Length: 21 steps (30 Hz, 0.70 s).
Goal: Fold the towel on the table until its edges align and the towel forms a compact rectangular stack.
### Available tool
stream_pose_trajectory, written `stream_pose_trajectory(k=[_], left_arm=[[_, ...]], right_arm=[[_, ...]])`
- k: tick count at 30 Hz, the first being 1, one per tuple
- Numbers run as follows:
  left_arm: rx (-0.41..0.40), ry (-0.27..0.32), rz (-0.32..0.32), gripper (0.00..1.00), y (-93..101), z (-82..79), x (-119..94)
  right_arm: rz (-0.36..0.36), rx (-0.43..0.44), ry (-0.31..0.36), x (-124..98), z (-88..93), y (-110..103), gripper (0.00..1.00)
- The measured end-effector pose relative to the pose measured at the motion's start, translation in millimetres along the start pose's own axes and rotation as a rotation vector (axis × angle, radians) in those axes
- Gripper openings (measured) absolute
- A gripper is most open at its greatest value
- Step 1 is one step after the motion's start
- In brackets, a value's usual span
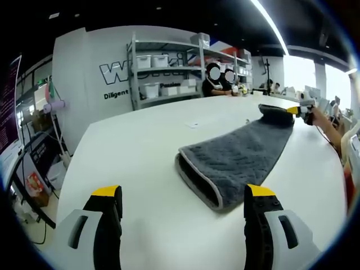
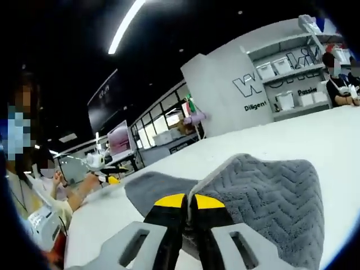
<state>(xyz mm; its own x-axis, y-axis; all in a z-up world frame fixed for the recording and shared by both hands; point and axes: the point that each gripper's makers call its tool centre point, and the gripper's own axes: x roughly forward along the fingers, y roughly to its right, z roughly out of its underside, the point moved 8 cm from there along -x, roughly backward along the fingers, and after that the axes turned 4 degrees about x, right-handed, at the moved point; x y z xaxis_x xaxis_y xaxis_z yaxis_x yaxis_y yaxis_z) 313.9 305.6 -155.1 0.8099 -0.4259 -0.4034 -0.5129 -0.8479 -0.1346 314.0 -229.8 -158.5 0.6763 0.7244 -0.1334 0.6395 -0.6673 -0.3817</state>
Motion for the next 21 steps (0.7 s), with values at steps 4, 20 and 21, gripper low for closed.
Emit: stream_pose_trajectory(k=[4, 20, 21], left_arm=[[0.003, 0.0, -0.001, 0.88, -0.1, -0.4, -0.3], [0.014, 0.003, 0.0, 0.88, 1.5, -2.4, -1.1], [0.015, 0.001, -0.001, 0.88, 1.6, -2.2, -1.0]], right_arm=[[0.004, 0.017, 0.005, 1.1, 0.1, 5.1, 0.06], [0.018, -0.164, -0.066, -0.8, 1.9, 0.2, 0.2], [0.011, -0.202, -0.084, -0.5, 2.7, -3.7, 0.19]])
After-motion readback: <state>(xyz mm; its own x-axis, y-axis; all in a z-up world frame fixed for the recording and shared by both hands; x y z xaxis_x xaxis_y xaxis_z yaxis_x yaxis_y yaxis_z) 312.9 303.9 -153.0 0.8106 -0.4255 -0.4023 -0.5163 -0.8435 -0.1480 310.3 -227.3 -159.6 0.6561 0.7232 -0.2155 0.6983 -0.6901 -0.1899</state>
